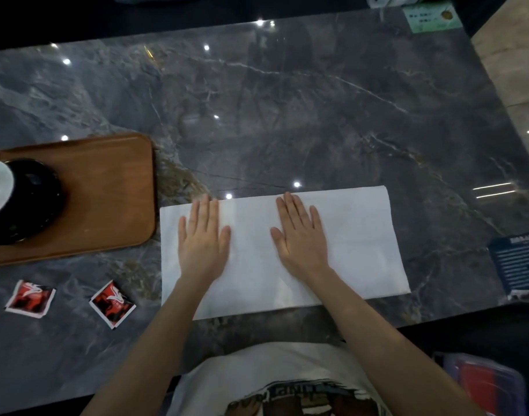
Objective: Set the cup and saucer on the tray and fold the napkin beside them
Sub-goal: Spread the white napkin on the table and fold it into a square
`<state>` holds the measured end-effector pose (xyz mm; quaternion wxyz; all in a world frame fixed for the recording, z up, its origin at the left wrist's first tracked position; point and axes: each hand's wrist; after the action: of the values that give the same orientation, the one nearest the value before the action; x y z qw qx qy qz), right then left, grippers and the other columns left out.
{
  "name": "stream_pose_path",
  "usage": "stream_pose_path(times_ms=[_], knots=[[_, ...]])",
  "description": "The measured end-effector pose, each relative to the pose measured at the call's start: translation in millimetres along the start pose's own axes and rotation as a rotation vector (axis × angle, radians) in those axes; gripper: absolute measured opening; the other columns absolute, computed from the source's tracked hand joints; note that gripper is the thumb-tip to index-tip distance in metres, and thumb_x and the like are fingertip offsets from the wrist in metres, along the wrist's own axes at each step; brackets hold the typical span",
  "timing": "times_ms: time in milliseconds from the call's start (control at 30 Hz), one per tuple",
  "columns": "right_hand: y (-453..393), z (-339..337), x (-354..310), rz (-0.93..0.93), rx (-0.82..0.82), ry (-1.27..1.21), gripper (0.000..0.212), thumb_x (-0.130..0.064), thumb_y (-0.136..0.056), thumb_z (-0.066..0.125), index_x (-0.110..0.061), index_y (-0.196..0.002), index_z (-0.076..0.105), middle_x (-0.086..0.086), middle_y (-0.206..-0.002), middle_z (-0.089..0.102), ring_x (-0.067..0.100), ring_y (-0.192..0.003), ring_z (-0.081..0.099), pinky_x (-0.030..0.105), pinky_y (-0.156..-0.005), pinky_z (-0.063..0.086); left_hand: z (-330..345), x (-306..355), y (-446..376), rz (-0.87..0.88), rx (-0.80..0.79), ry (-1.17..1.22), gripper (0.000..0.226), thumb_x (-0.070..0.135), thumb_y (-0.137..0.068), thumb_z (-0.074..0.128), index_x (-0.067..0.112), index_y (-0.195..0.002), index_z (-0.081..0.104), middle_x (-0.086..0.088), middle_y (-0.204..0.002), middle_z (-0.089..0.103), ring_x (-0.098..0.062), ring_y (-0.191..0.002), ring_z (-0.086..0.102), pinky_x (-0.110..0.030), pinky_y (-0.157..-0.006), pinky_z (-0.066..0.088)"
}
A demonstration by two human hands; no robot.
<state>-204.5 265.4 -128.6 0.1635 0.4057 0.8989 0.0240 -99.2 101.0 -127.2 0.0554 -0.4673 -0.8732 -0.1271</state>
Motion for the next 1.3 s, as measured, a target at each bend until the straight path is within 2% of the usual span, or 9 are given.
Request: stream_pose_path(times_ms=[167, 367, 433, 567, 733, 933, 1033, 1100, 1300], knots=[[1, 2, 0, 0.001, 0.023, 0.015, 0.062, -0.044, -0.093, 0.016, -0.018, -0.148, 0.003, 0.0, -0.158, 0.005, 0.006, -0.139, -0.01, 0.033, -0.114, -0.01, -9, -7, 8, -0.178, 0.048, -0.016, 0.071, 0.043, -0.087, 0.005, 0.001, -0.144, 0.015, -0.016, -0.155, 0.013, -0.028, -0.144, 0.011, -0.047, -0.115, 0.008], [1, 3, 2, 0.004, 0.029, 0.033, 0.063, -0.044, -0.092, 0.017, -0.017, -0.148, 0.008, 0.001, -0.158, 0.01, 0.011, -0.144, 0.002, 0.036, -0.116, -0.004, 0, 55, 21, 0.166, -0.086, 0.065, 0.06, 0.047, -0.086, -0.006, 0.023, -0.14, -0.016, 0.004, -0.151, -0.018, -0.012, -0.139, -0.018, -0.035, -0.111, -0.014], [1, 2, 2, -0.008, 0.026, 0.032, 0.063, -0.044, -0.092, 0.015, -0.017, -0.148, 0.008, 0.002, -0.158, 0.009, 0.013, -0.145, 0.003, 0.037, -0.116, -0.003, 7, 45, 25, 0.121, -0.096, 0.024, 0.061, 0.048, -0.087, -0.003, 0.026, -0.144, -0.011, 0.002, -0.156, -0.011, -0.013, -0.139, -0.017, -0.036, -0.112, -0.011], [1, 2, 2, -0.018, 0.031, 0.025, 0.064, -0.045, -0.091, 0.012, -0.016, -0.148, 0.008, 0.002, -0.158, 0.01, 0.015, -0.145, 0.004, 0.037, -0.115, -0.003, 8, 5, 39, 0.019, -0.022, 0.002, 0.059, 0.045, -0.092, 0.013, 0.023, -0.146, 0.017, -0.004, -0.156, 0.015, -0.024, -0.144, 0.01, -0.046, -0.114, 0.009], [1, 2, 3, -0.019, 0.039, 0.016, 0.064, -0.045, -0.091, 0.011, -0.016, -0.148, 0.009, 0.002, -0.158, 0.01, 0.015, -0.145, 0.004, 0.037, -0.116, -0.002, 3, -20, 55, -0.182, 0.037, -0.056, 0.066, 0.042, -0.09, 0.012, 0.004, -0.144, 0.021, -0.014, -0.153, 0.021, -0.028, -0.143, 0.015, -0.049, -0.113, 0.007], [0, -1, 4, 0.005, 0.028, -0.039, 0.057, -0.038, -0.094, 0.012, -0.019, -0.148, 0.009, -0.001, -0.158, 0.008, 0.011, -0.145, 0.003, 0.034, -0.116, -0.005, -4, 66, 43, 0.253, -0.036, 0.126, 0.06, 0.039, -0.088, -0.001, 0.013, -0.142, -0.001, -0.002, -0.154, -0.002, -0.014, -0.139, -0.011, -0.036, -0.114, -0.009], [-7, -2, 18, 0.021, 0.007, -0.124, 0.048, -0.028, -0.1, 0.021, -0.02, -0.147, 0.015, -0.003, -0.158, 0.013, 0.006, -0.144, 0.006, 0.034, -0.119, -0.001, 3, 111, 34, 0.274, -0.031, 0.271, 0.062, 0.034, -0.089, 0.005, 0.008, -0.145, 0.01, -0.008, -0.156, 0.012, -0.012, -0.139, -0.006, -0.034, -0.117, -0.006], [-10, -8, 27, 0.011, -0.004, -0.252, 0.05, -0.03, -0.098, 0.015, -0.02, -0.147, 0.018, -0.006, -0.156, 0.015, 0.0, -0.141, 0.007, 0.033, -0.119, 0.001, 6, 119, 26, 0.291, 0.014, 0.304, 0.061, 0.032, -0.09, 0.01, 0.005, -0.144, 0.016, -0.01, -0.154, 0.019, -0.013, -0.14, 0.002, -0.035, -0.117, -0.002], [-12, -24, 28, 0.043, -0.066, -0.525, 0.05, -0.023, -0.097, 0.01, -0.018, -0.145, 0.022, -0.001, -0.156, 0.019, 0.005, -0.142, 0.011, 0.028, -0.116, -0.003, 21, 105, 17, 0.276, -0.082, 0.106, 0.065, 0.042, -0.088, -0.001, 0.014, -0.146, 0.0, -0.002, -0.157, -0.001, -0.006, -0.137, -0.016, -0.03, -0.113, -0.016]])
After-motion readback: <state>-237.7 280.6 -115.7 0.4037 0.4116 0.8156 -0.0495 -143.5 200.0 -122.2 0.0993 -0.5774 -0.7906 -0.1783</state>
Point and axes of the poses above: each hand's wrist, its own y-axis away from the middle knuckle, its own z-axis out of the palm, x = y × z
